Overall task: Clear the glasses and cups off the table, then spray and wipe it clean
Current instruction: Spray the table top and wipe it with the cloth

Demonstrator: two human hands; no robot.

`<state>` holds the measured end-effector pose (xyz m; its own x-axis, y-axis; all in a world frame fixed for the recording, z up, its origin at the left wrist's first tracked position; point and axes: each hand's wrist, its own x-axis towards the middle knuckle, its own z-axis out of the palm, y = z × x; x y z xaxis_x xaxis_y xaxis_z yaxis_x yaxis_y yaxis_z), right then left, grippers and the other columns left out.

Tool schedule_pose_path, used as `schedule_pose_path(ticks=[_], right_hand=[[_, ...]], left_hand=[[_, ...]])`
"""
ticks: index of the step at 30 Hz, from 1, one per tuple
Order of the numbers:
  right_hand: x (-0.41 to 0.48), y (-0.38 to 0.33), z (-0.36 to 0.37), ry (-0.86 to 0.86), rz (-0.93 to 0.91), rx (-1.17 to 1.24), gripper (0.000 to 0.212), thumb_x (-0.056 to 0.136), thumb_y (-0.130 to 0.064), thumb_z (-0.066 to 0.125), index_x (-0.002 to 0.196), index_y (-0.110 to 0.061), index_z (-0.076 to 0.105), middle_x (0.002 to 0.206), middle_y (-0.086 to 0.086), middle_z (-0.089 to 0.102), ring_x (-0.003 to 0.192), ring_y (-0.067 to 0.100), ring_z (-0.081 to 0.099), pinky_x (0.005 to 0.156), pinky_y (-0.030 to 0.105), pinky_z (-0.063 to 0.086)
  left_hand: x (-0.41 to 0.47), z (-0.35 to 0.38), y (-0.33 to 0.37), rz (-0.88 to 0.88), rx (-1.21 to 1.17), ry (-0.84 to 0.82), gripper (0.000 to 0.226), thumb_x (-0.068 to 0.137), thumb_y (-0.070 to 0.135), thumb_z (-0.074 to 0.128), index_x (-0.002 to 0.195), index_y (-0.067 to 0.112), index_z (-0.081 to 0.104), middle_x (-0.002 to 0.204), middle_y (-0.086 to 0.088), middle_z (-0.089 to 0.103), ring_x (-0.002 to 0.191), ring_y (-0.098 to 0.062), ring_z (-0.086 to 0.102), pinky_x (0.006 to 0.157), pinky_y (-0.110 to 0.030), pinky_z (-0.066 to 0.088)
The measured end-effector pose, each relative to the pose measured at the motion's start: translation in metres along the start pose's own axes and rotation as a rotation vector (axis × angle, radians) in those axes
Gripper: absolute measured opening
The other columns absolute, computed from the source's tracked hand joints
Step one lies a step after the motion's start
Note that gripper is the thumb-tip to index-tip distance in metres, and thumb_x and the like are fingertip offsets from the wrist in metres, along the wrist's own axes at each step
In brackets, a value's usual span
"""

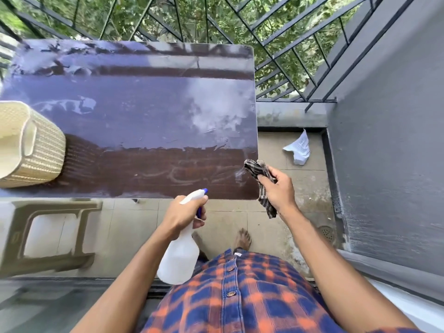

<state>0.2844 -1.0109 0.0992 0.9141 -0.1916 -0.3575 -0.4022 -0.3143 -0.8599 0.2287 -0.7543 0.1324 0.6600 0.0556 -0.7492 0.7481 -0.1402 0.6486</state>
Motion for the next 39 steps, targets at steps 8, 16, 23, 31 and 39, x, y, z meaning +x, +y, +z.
schedule_pose_path(ticks=[8, 16, 23, 31, 39], right_hand=[[-0.008, -0.028, 0.053, -0.110, -0.070, -0.051, 0.038, 0.090, -0.011, 0.068, 0.127, -0.023, 0.069, 0.101, -0.019, 0.072, 0.083, -0.015, 0.063, 0.080, 0.011, 0.045], [-0.023, -0.054, 0.111, -0.268, -0.162, -0.140, 0.041, 0.091, -0.011, 0.066, 0.128, -0.027, 0.068, 0.103, -0.027, 0.069, 0.095, -0.010, 0.065, 0.086, 0.012, 0.047], [-0.038, -0.062, 0.152, -0.377, -0.194, -0.234, 0.041, 0.090, -0.016, 0.069, 0.130, -0.028, 0.067, 0.116, -0.021, 0.069, 0.108, 0.000, 0.063, 0.093, 0.020, 0.045], [-0.044, -0.068, 0.191, -0.475, -0.243, -0.252, 0.045, 0.084, -0.025, 0.067, 0.128, -0.030, 0.067, 0.117, -0.021, 0.070, 0.109, 0.000, 0.065, 0.099, 0.037, 0.052], [-0.049, -0.071, 0.205, -0.497, -0.246, -0.276, 0.046, 0.083, -0.027, 0.067, 0.129, -0.029, 0.067, 0.120, -0.017, 0.070, 0.112, 0.003, 0.064, 0.101, 0.038, 0.050]], left_hand=[[-0.005, -0.064, -0.029, -0.007, -0.257, 0.178, 0.040, 0.097, 0.025, 0.060, 0.120, -0.008, 0.062, 0.076, -0.018, 0.056, 0.057, -0.026, 0.054, 0.045, -0.027, 0.045], [-0.022, -0.142, -0.064, -0.013, -0.335, 0.406, 0.025, 0.086, 0.031, 0.060, 0.073, 0.010, 0.060, 0.071, -0.016, 0.055, 0.058, -0.025, 0.058, 0.064, -0.041, 0.061], [-0.037, -0.178, -0.081, -0.076, -0.392, 0.621, 0.031, 0.077, 0.039, 0.066, 0.066, 0.011, 0.063, 0.060, -0.011, 0.060, 0.048, -0.023, 0.061, 0.075, -0.052, 0.063], [-0.052, -0.191, -0.089, -0.148, -0.360, 0.791, 0.039, 0.086, 0.042, 0.064, 0.070, 0.007, 0.070, 0.061, -0.006, 0.070, 0.056, -0.022, 0.072, 0.081, -0.043, 0.062], [-0.057, -0.199, -0.097, -0.132, -0.342, 0.804, 0.038, 0.086, 0.041, 0.064, 0.067, 0.008, 0.069, 0.064, -0.009, 0.072, 0.056, -0.025, 0.071, 0.067, -0.034, 0.056]])
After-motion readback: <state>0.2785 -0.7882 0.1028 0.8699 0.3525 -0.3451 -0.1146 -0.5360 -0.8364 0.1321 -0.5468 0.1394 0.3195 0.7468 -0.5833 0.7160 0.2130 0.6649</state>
